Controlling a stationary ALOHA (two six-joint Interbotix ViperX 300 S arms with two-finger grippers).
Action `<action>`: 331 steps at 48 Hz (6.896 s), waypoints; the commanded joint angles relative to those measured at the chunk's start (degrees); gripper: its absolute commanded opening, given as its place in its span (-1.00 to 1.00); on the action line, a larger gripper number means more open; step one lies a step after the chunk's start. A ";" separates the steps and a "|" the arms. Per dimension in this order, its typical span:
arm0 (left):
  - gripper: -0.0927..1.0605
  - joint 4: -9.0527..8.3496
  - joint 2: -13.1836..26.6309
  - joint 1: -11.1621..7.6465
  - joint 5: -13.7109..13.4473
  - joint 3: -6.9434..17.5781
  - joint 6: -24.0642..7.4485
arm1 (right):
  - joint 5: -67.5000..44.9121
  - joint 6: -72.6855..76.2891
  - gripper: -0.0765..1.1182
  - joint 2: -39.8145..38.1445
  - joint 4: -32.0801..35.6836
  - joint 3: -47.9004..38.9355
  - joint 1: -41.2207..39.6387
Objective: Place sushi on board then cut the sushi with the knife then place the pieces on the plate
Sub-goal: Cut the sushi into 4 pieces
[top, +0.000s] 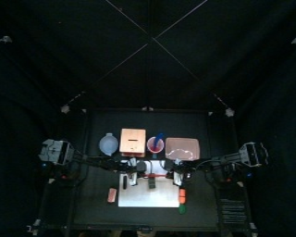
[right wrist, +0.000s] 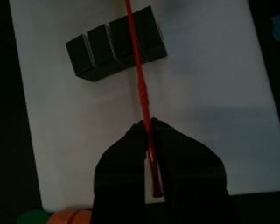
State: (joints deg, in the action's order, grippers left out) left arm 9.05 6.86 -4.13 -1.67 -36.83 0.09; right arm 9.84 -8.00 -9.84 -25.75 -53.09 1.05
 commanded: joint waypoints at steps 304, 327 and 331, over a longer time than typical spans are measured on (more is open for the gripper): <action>-0.07 6.68 -6.68 -8.09 -3.34 -2.81 0.09 | 10.90 0.35 -0.37 -2.11 -7.73 4.83 5.63; -0.07 10.90 -4.04 -9.05 -3.08 -2.81 0.09 | 10.20 0.44 -0.37 -0.53 -10.02 3.52 7.12; -0.07 11.34 -3.96 -9.23 -3.08 -2.72 0.09 | 10.11 0.44 -0.37 -0.26 -10.20 3.43 7.38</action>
State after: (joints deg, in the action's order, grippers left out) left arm 19.86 3.16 -12.04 -4.22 -38.94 0.18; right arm 19.34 -7.91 -9.58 -35.68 -48.78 7.47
